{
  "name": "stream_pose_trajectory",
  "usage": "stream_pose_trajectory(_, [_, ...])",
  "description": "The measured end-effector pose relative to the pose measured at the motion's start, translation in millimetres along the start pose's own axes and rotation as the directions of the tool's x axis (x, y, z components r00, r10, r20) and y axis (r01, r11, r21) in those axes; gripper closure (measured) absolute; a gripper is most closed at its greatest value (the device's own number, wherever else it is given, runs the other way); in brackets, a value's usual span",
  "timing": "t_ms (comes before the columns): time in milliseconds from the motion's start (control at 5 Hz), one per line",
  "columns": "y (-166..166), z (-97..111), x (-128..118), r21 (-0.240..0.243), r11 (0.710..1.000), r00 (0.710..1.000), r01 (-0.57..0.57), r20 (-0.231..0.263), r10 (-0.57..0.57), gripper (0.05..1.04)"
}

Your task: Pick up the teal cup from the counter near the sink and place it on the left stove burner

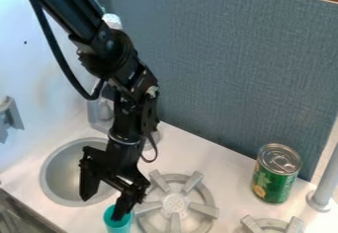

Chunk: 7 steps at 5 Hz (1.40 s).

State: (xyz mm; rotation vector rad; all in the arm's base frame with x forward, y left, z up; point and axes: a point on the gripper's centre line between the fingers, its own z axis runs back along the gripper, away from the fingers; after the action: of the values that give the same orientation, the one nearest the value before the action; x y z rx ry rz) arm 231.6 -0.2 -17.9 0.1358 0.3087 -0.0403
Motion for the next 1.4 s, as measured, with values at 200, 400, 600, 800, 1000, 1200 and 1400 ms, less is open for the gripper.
stream_pose_trajectory(200, [-1.5, -7.3, -2.0, 0.0, 1.0, 1.0, 0.0, -0.029, 0.0, 0.083])
stream_pose_trajectory(400, [-16.7, -1.4, 4.5, -0.013, 1.0, 1.0, 0.001, -0.005, -0.001, 0.083])
stream_pose_trajectory(600, [-27.3, 0.0, 9.9, -0.015, 1.0, 1.0, 0.011, 0.019, -0.011, 0.083])
stream_pose_trajectory(800, [-33.8, -14.0, 18.5, -0.019, 1.0, 0.999, -0.008, 0.044, 0.009, 0.083])
stream_pose_trajectory(1000, [-35.8, -35.6, 17.5, -0.003, 1.0, 1.0, -0.027, 0.001, 0.027, 0.083])
stream_pose_trajectory(1200, [-36.9, -43.8, 19.1, 0.002, 1.0, 0.999, -0.024, -0.03, 0.024, 0.083])
stream_pose_trajectory(1400, [-36.5, -47.1, 20.7, 0.01, 1.0, 0.999, -0.028, -0.044, 0.028, 0.083])
